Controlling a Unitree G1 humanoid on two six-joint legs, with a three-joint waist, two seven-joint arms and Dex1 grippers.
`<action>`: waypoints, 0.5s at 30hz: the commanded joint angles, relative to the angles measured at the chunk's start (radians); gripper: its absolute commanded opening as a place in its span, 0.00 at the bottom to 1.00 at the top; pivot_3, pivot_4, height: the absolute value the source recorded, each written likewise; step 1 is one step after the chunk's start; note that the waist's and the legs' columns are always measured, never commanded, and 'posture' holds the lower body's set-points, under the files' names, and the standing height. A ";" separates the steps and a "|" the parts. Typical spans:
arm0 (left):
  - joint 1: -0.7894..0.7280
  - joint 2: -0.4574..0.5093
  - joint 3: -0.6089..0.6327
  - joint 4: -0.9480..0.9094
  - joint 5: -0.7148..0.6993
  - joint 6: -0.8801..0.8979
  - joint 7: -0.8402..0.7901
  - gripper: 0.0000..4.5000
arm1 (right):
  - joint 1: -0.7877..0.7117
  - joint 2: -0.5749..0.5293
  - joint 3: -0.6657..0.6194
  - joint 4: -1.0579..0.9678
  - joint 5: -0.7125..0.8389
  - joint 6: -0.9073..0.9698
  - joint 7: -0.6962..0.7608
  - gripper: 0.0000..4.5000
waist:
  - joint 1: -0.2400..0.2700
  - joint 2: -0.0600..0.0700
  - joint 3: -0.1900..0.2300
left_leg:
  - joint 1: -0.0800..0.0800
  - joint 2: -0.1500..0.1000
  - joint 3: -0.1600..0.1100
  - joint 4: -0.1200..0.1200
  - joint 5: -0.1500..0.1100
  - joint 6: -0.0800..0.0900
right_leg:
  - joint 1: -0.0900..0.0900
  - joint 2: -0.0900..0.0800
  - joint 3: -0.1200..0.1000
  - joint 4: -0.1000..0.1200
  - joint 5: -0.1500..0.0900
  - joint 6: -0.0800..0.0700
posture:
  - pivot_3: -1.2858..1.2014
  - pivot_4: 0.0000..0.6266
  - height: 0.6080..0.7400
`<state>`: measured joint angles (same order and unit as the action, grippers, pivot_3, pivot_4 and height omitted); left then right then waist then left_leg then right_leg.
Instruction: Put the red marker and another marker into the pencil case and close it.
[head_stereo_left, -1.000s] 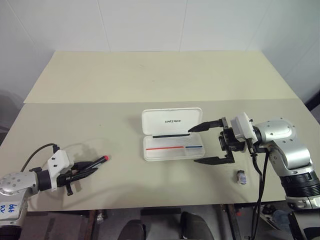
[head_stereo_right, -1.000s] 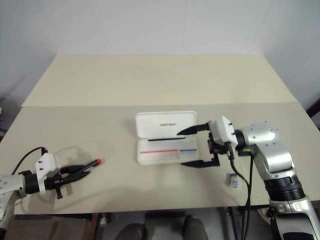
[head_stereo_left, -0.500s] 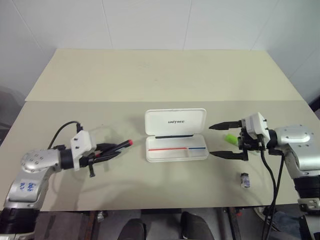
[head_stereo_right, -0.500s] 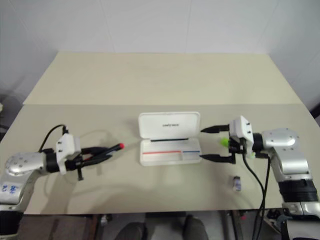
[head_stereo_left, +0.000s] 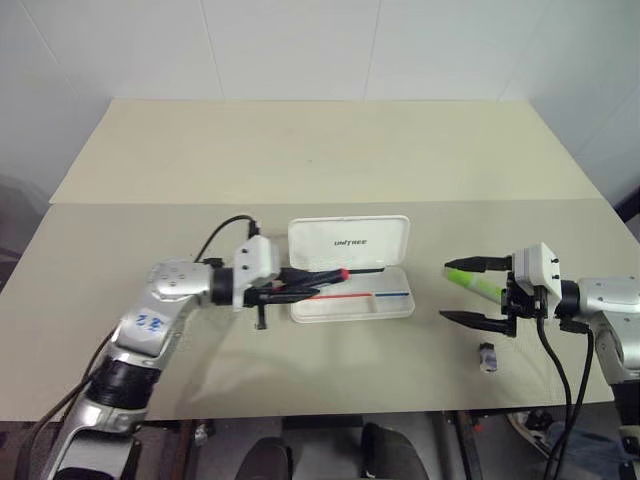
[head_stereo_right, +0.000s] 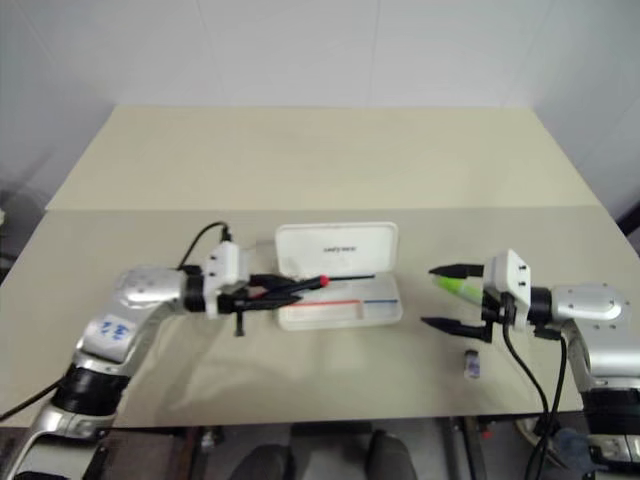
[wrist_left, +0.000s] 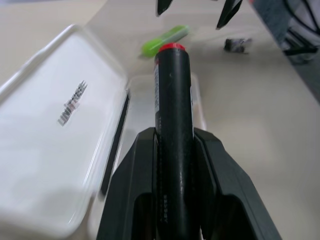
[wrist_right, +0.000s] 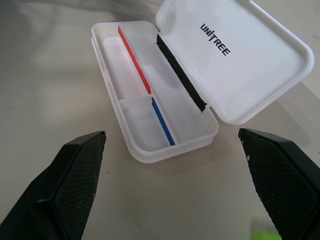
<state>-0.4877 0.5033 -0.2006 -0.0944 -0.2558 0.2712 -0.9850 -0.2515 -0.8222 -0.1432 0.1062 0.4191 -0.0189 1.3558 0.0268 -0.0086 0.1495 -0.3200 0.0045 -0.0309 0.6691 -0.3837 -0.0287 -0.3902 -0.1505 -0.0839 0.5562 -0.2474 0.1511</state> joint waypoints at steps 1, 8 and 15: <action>-0.051 -0.037 -0.021 0.026 0.046 -0.002 0.051 0.14 | 0.016 -0.011 -0.047 -0.072 0.029 0.017 -0.036 1.00 | -0.001 0.000 0.000 | 0.000 0.000 0.000 0.000 0.000 0.000 | 0.000 0.000 0.000 -0.001 0.001 0.001 | 0.52 0.24 1.00; -0.120 -0.093 -0.063 0.117 0.096 -0.059 0.046 0.14 | 0.007 0.032 -0.047 -0.251 0.111 0.152 -0.151 1.00 | -0.001 -0.001 0.000 | 0.000 0.000 0.000 0.000 0.000 0.000 | 0.000 0.000 0.000 -0.002 0.001 0.001 | 0.52 0.24 1.00; -0.125 -0.117 -0.089 0.175 0.126 -0.075 0.028 0.14 | 0.037 0.041 -0.057 -0.316 0.127 0.178 -0.193 1.00 | 0.004 -0.001 0.000 | -0.001 0.000 0.000 0.000 0.000 0.000 | 0.000 0.000 -0.001 -0.003 0.001 0.001 | 0.52 0.24 1.00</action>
<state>-0.5912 0.3933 -0.2793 0.0786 -0.1429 0.2216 -0.9539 -0.2193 -0.7816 -0.1642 -0.1693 0.5214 0.1570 1.1736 0.0310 -0.0098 0.1500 -0.3210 0.0043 -0.0306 0.6693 -0.3838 -0.0285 -0.3902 -0.1507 -0.0846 0.5534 -0.2458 0.1524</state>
